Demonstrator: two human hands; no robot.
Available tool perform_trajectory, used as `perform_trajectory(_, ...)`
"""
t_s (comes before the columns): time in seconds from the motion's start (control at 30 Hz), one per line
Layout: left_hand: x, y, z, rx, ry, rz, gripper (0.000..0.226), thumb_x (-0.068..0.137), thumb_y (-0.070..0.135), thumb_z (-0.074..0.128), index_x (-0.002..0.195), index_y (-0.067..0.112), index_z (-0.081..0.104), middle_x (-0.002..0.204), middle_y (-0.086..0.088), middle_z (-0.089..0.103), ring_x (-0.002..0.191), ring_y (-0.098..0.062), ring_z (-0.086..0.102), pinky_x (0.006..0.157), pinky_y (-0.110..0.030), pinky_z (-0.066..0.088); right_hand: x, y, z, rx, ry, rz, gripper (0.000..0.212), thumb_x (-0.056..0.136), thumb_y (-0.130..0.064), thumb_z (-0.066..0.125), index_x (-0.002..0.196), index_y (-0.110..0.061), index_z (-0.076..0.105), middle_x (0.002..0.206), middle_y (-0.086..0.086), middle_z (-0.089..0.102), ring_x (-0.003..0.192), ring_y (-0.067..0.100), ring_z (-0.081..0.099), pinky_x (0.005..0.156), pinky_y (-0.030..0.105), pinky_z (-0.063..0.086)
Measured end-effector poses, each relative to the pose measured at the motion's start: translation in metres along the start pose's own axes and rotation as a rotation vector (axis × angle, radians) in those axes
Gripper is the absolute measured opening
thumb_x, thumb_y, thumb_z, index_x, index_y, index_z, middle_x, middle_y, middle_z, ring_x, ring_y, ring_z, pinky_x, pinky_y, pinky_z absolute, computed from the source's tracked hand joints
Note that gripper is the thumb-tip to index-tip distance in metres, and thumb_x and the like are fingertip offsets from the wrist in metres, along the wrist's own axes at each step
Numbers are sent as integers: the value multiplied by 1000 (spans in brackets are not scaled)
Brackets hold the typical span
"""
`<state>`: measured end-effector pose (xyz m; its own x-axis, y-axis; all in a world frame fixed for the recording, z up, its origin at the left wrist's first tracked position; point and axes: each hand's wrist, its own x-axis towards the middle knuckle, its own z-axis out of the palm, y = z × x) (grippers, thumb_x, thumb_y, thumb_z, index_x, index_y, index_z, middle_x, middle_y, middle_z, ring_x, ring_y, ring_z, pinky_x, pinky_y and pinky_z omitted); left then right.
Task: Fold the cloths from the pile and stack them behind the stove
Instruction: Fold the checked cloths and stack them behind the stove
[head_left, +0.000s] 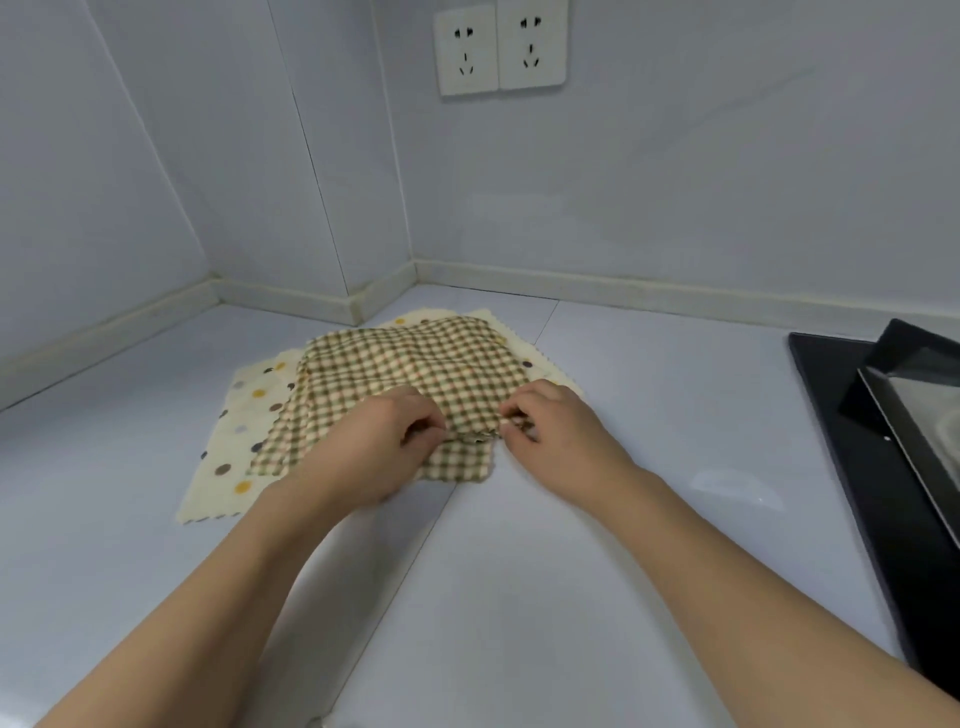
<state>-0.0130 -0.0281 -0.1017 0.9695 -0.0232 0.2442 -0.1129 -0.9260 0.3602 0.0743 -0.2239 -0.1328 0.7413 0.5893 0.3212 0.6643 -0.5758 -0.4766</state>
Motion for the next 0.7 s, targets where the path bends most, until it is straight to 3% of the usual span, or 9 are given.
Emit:
perform_trajectory(0.17, 4, 2, -2, -40, 5, -88, 13, 93, 31, 60, 86, 24, 68, 81, 14, 63, 70, 3, 54, 59, -10, 38, -1, 1, 3, -35, 46, -31, 22, 95, -23, 53, 113, -19, 64, 114, -8, 57, 108, 12, 47, 93, 22, 38)
perform_trajectory(0.37, 10, -2, -3, 54, -63, 24, 4, 84, 32, 69, 82, 29, 67, 82, 15, 63, 73, 2, 56, 65, -9, 43, 5, 5, 4, -19, 74, -31, 18, 96, -21, 53, 103, -17, 69, 102, -5, 60, 99, 11, 53, 89, 25, 42)
perform_trajectory(0.6, 14, -8, -2, 96, -43, 79, 14, 96, 27, 52, 88, 25, 63, 85, 15, 59, 75, 0, 53, 64, -13, 38, 5, 1, 1, -21, 88, -21, 21, 96, -21, 51, 97, -17, 72, 95, -5, 64, 91, 11, 57, 85, 33, 46)
perform_trajectory(0.7, 17, -6, -4, 83, 61, 57, 16, 100, 23, 42, 90, 20, 54, 82, 10, 56, 73, -5, 50, 61, -18, 37, 5, -2, 0, 46, 117, -3, 21, 96, -22, 52, 96, -20, 73, 94, -8, 64, 90, 10, 57, 83, 30, 47)
